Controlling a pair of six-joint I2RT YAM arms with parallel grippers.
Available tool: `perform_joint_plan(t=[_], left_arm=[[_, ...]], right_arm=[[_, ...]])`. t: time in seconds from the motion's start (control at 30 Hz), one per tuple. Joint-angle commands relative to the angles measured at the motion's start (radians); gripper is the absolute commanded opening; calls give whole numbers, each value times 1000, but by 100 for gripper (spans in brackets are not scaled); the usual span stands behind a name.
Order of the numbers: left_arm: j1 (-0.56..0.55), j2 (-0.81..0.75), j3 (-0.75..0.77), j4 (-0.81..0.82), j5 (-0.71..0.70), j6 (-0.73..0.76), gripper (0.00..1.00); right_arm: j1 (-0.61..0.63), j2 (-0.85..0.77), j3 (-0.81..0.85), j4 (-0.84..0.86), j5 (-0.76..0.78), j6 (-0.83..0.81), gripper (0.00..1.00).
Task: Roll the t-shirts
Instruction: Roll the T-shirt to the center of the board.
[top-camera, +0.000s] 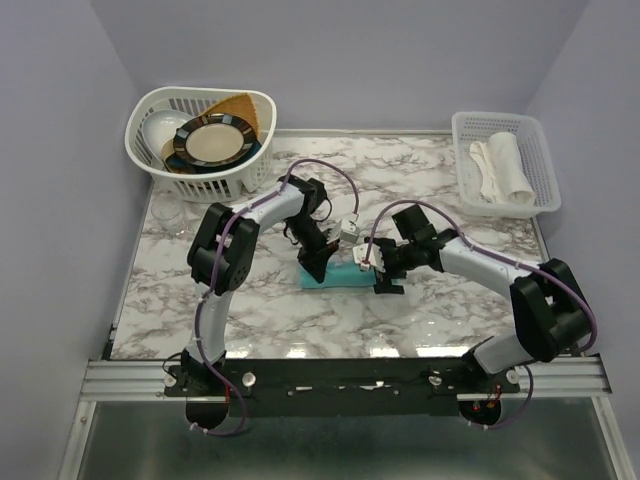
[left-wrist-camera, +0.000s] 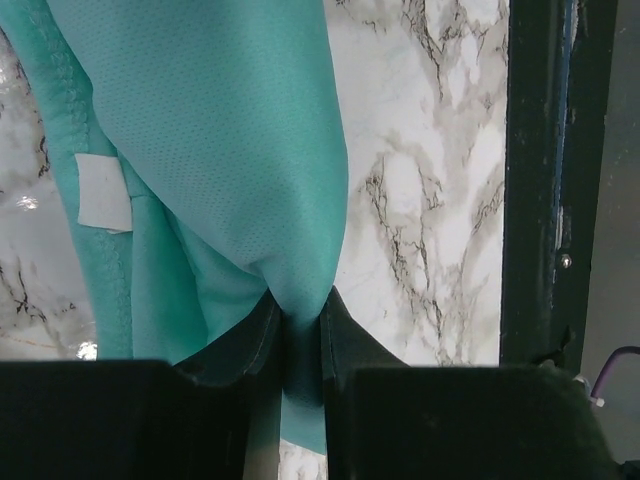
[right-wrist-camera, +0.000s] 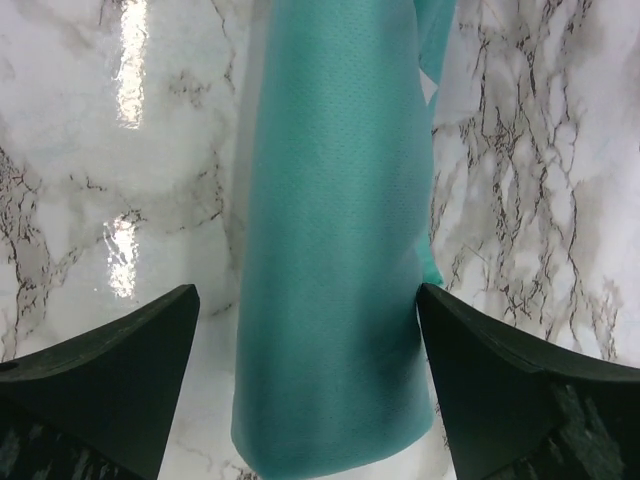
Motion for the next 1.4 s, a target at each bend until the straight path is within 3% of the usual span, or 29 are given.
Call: perform_joint_plan(t=[0.0,0.07,0.27,0.37,0.4,0.67,0.77,0.8,0.9,1.07,1.17,1.23,1.37], left_arm=[[5,25,23,-39,43,33,12],[6,36,26,-53,43,47,12],[32,62,57,-99,51,53,14],[65,111,101,-157,95,58,14],[74,129,141,-219,108,79,13],[129,220,216,-265,201,14,11],[143,225,245,-266,243,-19,23],[145,218,254,-265,247,-19,33],[157,194,270,-265,252,-26,46],[192,125,300,-246,252,-63,49],[192,6,241,-99,205,-117,50],[160,-86,96,118,99,-167,51],[44,-423,-277,595,-151,-213,57]], right_arm=[[8,62,79,-92,-18,36,78],[8,99,122,-120,-16,59,58],[8,124,143,-209,-15,68,20],[-3,145,159,-287,-36,70,12],[-6,168,172,-330,-45,68,1],[-88,303,248,-485,-153,85,1],[-139,365,298,-545,-188,100,1],[-153,372,304,-559,-193,103,0],[-191,407,336,-609,-213,90,1],[-214,493,406,-714,-248,62,1],[-219,555,444,-773,-269,54,1],[-227,604,476,-825,-291,53,1],[-254,659,508,-884,-341,60,1]])
